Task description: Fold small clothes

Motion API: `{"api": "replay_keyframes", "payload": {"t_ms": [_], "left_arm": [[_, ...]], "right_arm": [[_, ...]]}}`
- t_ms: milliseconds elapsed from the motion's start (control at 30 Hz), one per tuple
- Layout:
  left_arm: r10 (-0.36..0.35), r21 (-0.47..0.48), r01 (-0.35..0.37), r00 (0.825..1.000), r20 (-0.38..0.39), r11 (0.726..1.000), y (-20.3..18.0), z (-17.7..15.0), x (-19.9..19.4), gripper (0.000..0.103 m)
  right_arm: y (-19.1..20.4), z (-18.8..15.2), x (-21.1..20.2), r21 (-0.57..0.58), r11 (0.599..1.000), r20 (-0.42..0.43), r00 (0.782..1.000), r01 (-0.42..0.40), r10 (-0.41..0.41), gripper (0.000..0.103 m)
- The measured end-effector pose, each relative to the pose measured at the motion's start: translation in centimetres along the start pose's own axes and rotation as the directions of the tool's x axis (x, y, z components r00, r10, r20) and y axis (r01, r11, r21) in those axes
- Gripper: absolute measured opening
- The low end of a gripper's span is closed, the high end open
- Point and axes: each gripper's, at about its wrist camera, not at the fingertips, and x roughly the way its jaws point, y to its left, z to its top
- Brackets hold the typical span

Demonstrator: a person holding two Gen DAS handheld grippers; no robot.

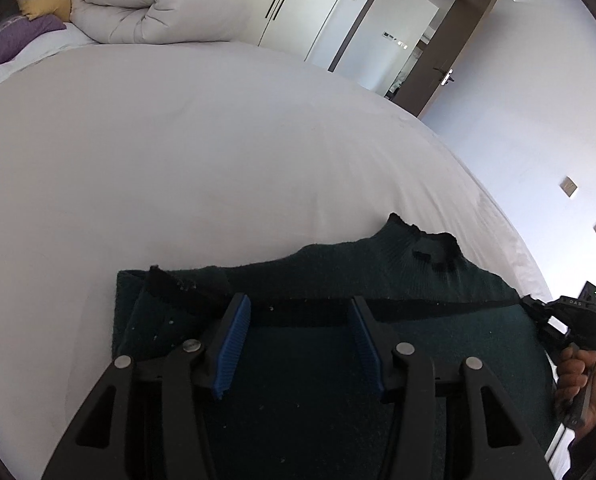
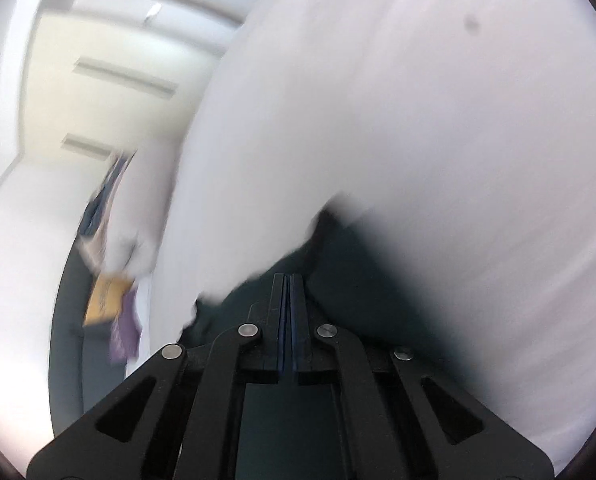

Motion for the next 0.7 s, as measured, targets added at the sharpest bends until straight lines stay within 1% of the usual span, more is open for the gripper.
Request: {"api": "replay_keyframes", "payload": {"t_ms": [33, 100, 167, 200, 233, 267, 300, 333, 367, 400, 433, 467, 500, 533, 567, 600, 633, 667, 700], "left_arm": [[-0.012, -0.002, 0.012, 1.000, -0.003, 1.000, 0.1, 0.1, 0.1, 0.056], [-0.024, -0.012, 0.024, 1.000, -0.002, 1.000, 0.3, 0.2, -0.6, 0.056], [0.005, -0.018, -0.005, 1.000, -0.013, 1.000, -0.4, -0.1, -1.4, 0.056], [0.017, -0.018, -0.017, 1.000, -0.009, 1.000, -1.2, -0.2, -2.4, 0.056], [-0.001, -0.015, 0.001, 1.000, -0.004, 1.000, -2.6, -0.8, -4.1, 0.056], [-0.020, -0.010, 0.020, 1.000, 0.000, 1.000, -3.4, -1.2, -5.0, 0.057], [-0.042, 0.005, 0.042, 0.999, 0.015, 0.999, -4.9, -2.4, -6.6, 0.063], [-0.041, 0.029, 0.040, 0.999, 0.014, 0.999, -6.0, -3.4, -7.4, 0.073], [-0.034, 0.063, 0.033, 0.999, 0.002, 0.997, -7.0, -4.4, -7.7, 0.075], [-0.014, 0.110, 0.017, 1.000, -0.026, 0.994, -7.7, -5.8, -7.6, 0.075], [0.014, 0.133, -0.008, 0.999, -0.048, 0.991, -7.8, -6.6, -7.2, 0.075], [0.054, 0.139, -0.044, 0.996, -0.071, 0.989, -7.3, -7.4, -6.9, 0.074], [0.093, 0.130, -0.082, 0.992, -0.080, 0.988, -6.4, -8.1, -6.7, 0.072], [0.099, 0.117, -0.090, 0.992, -0.074, 0.989, -5.6, -8.5, -7.1, 0.067], [0.092, 0.107, -0.084, 0.993, -0.072, 0.991, -5.1, -8.6, -7.5, 0.065], [0.093, 0.100, -0.086, 0.993, -0.071, 0.991, -4.7, -8.7, -8.0, 0.064], [0.108, 0.113, -0.100, 0.992, -0.072, 0.989, -5.0, -8.8, -8.1, 0.064], [0.120, 0.130, -0.110, 0.990, -0.074, 0.985, -5.2, -9.0, -8.2, 0.064], [0.136, 0.157, -0.123, 0.988, -0.074, 0.980, -5.4, -9.3, -8.2, 0.064]], "right_arm": [[-0.1, 0.5, -1.3, -0.002, 1.000, 0.040, 0.999, 0.024, -0.023, 0.003], [0.6, 0.0, -3.2, -0.014, 1.000, 0.076, 0.997, 0.022, -0.021, 0.006], [2.6, -2.3, -3.9, -0.071, 0.996, 0.024, 0.998, -0.062, 0.064, 0.006], [4.4, -4.4, -3.8, -0.135, 0.986, -0.039, 0.995, -0.101, 0.096, 0.006], [6.5, -7.2, -3.3, -0.214, 0.966, -0.118, 0.985, -0.145, 0.122, 0.006], [7.8, -9.5, -2.8, -0.261, 0.947, -0.190, 0.972, -0.188, 0.140, 0.006], [8.9, -11.7, -2.0, -0.293, 0.929, -0.261, 0.954, -0.225, 0.149, 0.006], [9.5, -13.7, -1.3, -0.310, 0.915, -0.318, 0.935, -0.258, 0.156, 0.006], [9.9, -16.0, -0.2, -0.323, 0.902, -0.381, 0.911, -0.288, 0.155, 0.006], [10.0, -18.0, 1.2, -0.342, 0.891, -0.434, 0.891, -0.297, 0.131, 0.006], [9.5, -19.2, 2.5, -0.363, 0.894, -0.460, 0.885, -0.264, 0.075, 0.006], [8.9, -19.8, 3.0, -0.367, 0.901, -0.461, 0.887, -0.231, 0.040, 0.005], [7.7, -19.5, 3.1, -0.345, 0.912, -0.453, 0.890, -0.224, 0.047, 0.004], [6.5, -18.4, 2.5, -0.311, 0.921, -0.430, 0.899, -0.234, 0.084, 0.002], [5.8, -17.7, 1.9, -0.297, 0.929, -0.399, 0.913, -0.220, 0.088, 0.002], [4.5, -15.9, 0.5, -0.266, 0.943, -0.340, 0.935, -0.199, 0.102, 0.002], [3.0, -14.1, -1.0, -0.238, 0.954, -0.273, 0.955, -0.182, 0.114, 0.002], [2.0, -12.8, -2.0, -0.225, 0.962, -0.226, 0.969, -0.156, 0.105, 0.001], [0.2, -10.8, -3.8, -0.188, 0.975, -0.156, 0.984, -0.116, 0.087, 0.001]]}}
